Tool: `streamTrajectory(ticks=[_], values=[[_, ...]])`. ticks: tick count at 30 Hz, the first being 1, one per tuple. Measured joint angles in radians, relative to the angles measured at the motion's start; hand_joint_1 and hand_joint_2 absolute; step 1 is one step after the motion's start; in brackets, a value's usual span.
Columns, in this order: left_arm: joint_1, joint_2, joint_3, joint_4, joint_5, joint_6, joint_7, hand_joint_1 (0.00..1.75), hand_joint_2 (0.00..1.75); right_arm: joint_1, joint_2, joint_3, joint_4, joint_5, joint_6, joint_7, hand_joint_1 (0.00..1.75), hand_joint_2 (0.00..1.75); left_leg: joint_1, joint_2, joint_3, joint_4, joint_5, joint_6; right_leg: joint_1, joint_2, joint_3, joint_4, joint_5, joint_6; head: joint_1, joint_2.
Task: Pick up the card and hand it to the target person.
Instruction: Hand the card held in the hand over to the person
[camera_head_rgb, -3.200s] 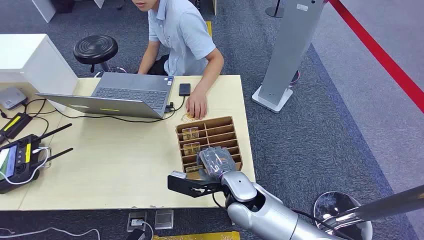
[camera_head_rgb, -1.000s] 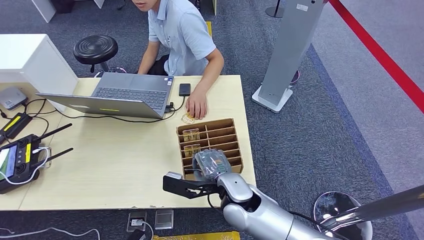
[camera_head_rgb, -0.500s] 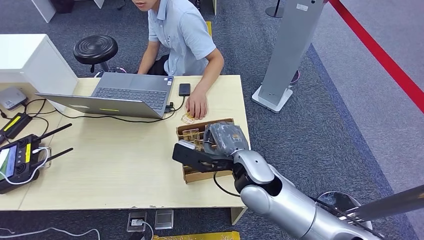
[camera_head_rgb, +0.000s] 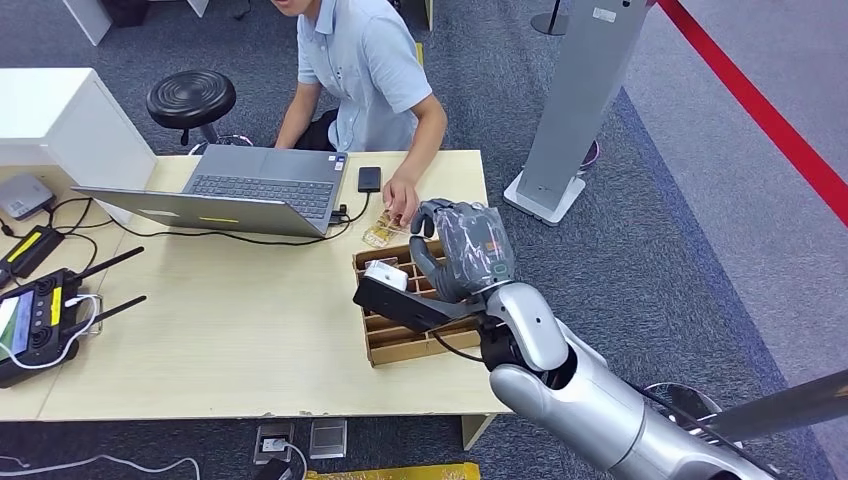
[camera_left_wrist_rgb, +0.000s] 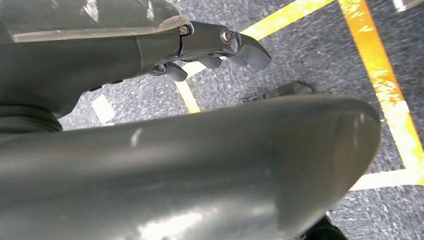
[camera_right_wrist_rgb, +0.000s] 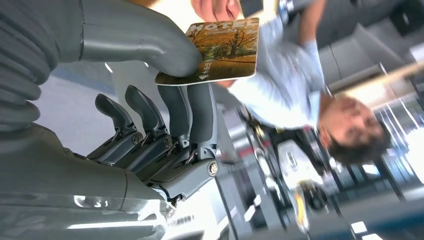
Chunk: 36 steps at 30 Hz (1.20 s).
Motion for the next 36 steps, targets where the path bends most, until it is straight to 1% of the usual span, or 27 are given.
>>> streamTrajectory(ticks=[3,6,15,21,27,29,31,32,33,36], values=[[-0.010,-0.005,0.000,0.000,-0.006,-0.005,0.000,0.00,0.00,-0.001,0.014,-0.014,0.067,0.071,-0.094,-0.043,1.57,1.75,0.000,0.000,0.000,0.000,0.000,0.000,0.000,0.000,0.000,0.000,0.000,0.000,0.000,0.000],[-0.018,-0.008,0.000,0.000,-0.009,-0.007,0.001,0.00,0.00,-0.001,0.030,-0.028,0.134,0.102,-0.144,-0.059,1.57,1.75,0.000,0.000,0.000,0.000,0.000,0.000,0.000,0.000,0.000,0.000,0.000,0.000,0.000,0.000],[-0.020,-0.008,0.000,0.000,-0.009,-0.009,0.006,0.00,0.00,-0.002,0.077,-0.055,0.278,0.105,-0.165,-0.084,1.57,1.75,0.000,0.000,0.000,0.000,0.000,0.000,0.000,0.000,0.000,0.000,0.000,0.000,0.000,0.000],[-0.020,-0.008,0.000,0.000,-0.003,-0.010,0.007,0.00,0.00,-0.009,0.105,-0.063,0.338,0.103,-0.180,-0.100,1.57,1.75,0.000,0.000,0.000,0.000,0.000,0.000,0.000,0.000,0.000,0.000,0.000,0.000,0.000,0.000],[-0.019,-0.008,0.000,0.000,-0.001,-0.010,0.007,0.00,0.00,-0.014,0.121,-0.064,0.367,0.103,-0.189,-0.105,1.57,1.75,0.000,0.000,0.000,0.000,0.000,0.000,0.000,0.000,0.000,0.000,0.000,0.000,0.000,0.000],[-0.019,-0.008,0.000,0.000,0.001,-0.012,0.005,0.00,0.00,-0.015,0.124,-0.064,0.374,0.103,-0.193,-0.106,0.79,1.75,0.000,0.000,0.000,0.000,0.000,0.000,0.000,0.000,0.000,0.000,0.000,0.000,0.000,0.000],[-0.018,-0.008,0.000,0.000,0.004,-0.017,0.000,0.00,0.87,-0.016,0.127,-0.064,0.382,0.103,-0.195,-0.107,0.00,1.75,0.000,0.000,0.000,0.000,0.000,0.000,0.000,0.000,0.000,0.000,0.000,0.000,0.000,0.000],[-0.018,-0.008,0.000,0.000,0.005,-0.020,-0.003,0.00,1.31,-0.016,0.128,-0.064,0.385,0.103,-0.196,-0.107,0.00,1.75,0.000,0.000,0.000,0.000,0.000,0.000,0.000,0.000,0.000,0.000,0.000,0.000,0.000,0.000],[-0.018,-0.008,0.000,0.000,0.006,-0.021,-0.006,0.00,1.31,-0.016,0.128,-0.064,0.388,0.103,-0.196,-0.107,0.00,1.75,0.000,0.000,0.000,0.000,0.000,0.000,0.000,0.000,0.000,0.000,0.000,0.000,0.000,0.000],[-0.017,-0.008,0.000,0.000,0.006,-0.026,-0.010,0.00,0.00,-0.016,0.130,-0.064,0.396,0.098,-0.201,-0.108,0.00,1.75,0.000,0.000,0.000,0.000,0.000,0.000,0.000,0.000,0.000,0.000,0.000,0.000,0.000,0.000]])
